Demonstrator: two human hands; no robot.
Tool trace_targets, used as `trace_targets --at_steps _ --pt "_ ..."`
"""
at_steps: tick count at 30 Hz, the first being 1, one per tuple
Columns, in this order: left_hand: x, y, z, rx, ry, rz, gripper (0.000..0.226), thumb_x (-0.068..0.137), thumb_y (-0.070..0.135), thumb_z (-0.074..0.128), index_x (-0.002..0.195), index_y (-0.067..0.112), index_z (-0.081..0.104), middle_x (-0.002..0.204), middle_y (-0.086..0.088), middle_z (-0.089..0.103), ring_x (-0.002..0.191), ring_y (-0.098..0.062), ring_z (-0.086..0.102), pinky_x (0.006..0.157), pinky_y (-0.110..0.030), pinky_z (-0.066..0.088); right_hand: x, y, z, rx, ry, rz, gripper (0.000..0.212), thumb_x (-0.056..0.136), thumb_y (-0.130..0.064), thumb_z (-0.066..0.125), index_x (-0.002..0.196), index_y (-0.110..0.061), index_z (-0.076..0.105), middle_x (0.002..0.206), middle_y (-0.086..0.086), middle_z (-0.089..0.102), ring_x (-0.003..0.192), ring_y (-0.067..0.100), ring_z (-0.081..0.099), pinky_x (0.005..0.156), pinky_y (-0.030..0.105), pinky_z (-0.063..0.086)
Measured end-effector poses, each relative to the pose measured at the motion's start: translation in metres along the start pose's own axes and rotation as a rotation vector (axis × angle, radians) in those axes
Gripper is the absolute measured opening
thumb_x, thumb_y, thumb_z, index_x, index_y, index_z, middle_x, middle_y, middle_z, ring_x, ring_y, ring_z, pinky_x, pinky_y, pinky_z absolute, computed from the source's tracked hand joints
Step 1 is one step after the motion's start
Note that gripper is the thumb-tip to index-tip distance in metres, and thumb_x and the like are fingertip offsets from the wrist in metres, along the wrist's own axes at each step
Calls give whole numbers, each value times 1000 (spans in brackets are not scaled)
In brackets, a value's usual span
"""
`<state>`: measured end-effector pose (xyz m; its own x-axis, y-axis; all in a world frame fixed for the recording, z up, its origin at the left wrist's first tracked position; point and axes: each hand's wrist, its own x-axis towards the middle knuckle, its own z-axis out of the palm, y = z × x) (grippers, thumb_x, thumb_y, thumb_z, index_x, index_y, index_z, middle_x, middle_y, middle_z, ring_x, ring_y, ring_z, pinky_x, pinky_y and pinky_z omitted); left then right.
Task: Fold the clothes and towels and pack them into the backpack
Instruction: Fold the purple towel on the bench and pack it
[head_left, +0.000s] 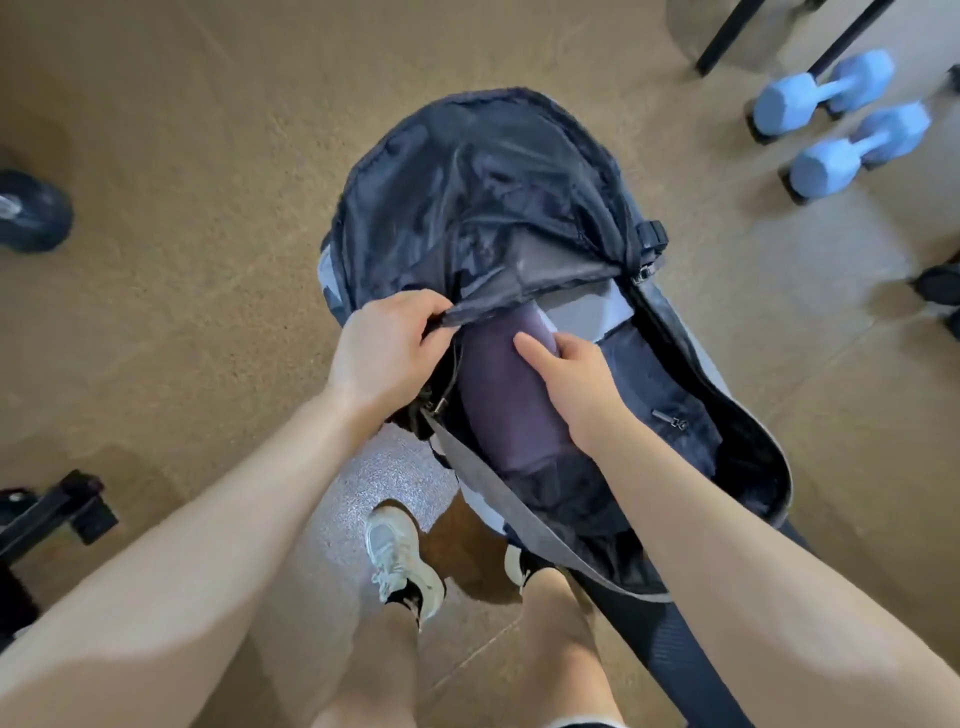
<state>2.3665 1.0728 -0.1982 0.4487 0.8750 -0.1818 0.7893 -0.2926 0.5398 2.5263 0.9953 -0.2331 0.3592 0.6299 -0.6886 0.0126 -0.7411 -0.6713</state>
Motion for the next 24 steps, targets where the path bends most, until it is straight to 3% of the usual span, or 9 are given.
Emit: trace_targets --at_steps 2,5,8,10,13,15,18,21,24 --pt "0 -1 1 -30 -20 -23 17 89 26 56 100 17 66 98 -2 69 96 -24 62 77 -33 42 17 -17 16 -117 68 -61 45 84 -36 64 62 -6 39 59 6 41 67 20 40 59 30 29" --pt "-5 -4 13 -60 -35 -95 17 88 25 58 101 18 66 98 -2 69 95 -24 62 78 -35 44 24 -18 28 -238 104 -84 28 85 -34 62 82 -8 51 77 3 54 86 26 52 66 31 32" --pt "-9 -10 22 -87 -61 -152 15 87 24 59 99 18 66 95 0 69 92 -22 62 77 -32 43 -4 15 19 -119 276 -23 55 81 -43 66 123 -13 49 121 3 54 110 19 50 88 32 42" --pt "-12 -13 27 -107 -80 -194 16 86 24 61 100 18 66 95 0 69 93 -21 62 78 -30 42 -26 38 16 27 233 208 66 81 -45 66 132 -14 41 127 2 50 110 17 49 90 30 41" --pt "-14 -14 29 -118 -89 -233 17 85 24 63 101 19 66 95 1 69 92 -20 62 80 -30 43 -36 47 26 473 -29 530 39 91 -30 57 121 -7 45 118 10 56 107 23 57 95 33 47" --pt "-13 -15 28 -152 -89 -246 15 84 24 64 98 20 67 92 4 69 89 -19 63 83 -32 47 -29 41 35 655 -28 501 25 95 -14 50 118 -4 47 107 8 59 100 24 60 92 32 48" --pt "-13 -15 27 -217 -38 -254 12 82 21 66 94 19 68 82 5 66 83 -19 64 83 -34 49 -17 35 43 608 72 336 22 93 -9 49 115 -5 53 92 11 61 97 24 61 89 32 49" --pt "-15 -11 30 -249 11 -196 11 82 21 66 93 19 67 78 9 64 80 -20 65 81 -36 51 -13 29 46 621 114 206 11 88 -13 57 95 -4 57 81 18 53 82 21 52 82 33 50" --pt "-18 -8 38 -204 -6 -165 15 83 21 65 97 17 65 86 6 66 82 -20 64 80 -35 50 0 26 49 516 198 220 15 78 -21 63 80 -8 55 72 9 51 73 19 52 87 51 53"
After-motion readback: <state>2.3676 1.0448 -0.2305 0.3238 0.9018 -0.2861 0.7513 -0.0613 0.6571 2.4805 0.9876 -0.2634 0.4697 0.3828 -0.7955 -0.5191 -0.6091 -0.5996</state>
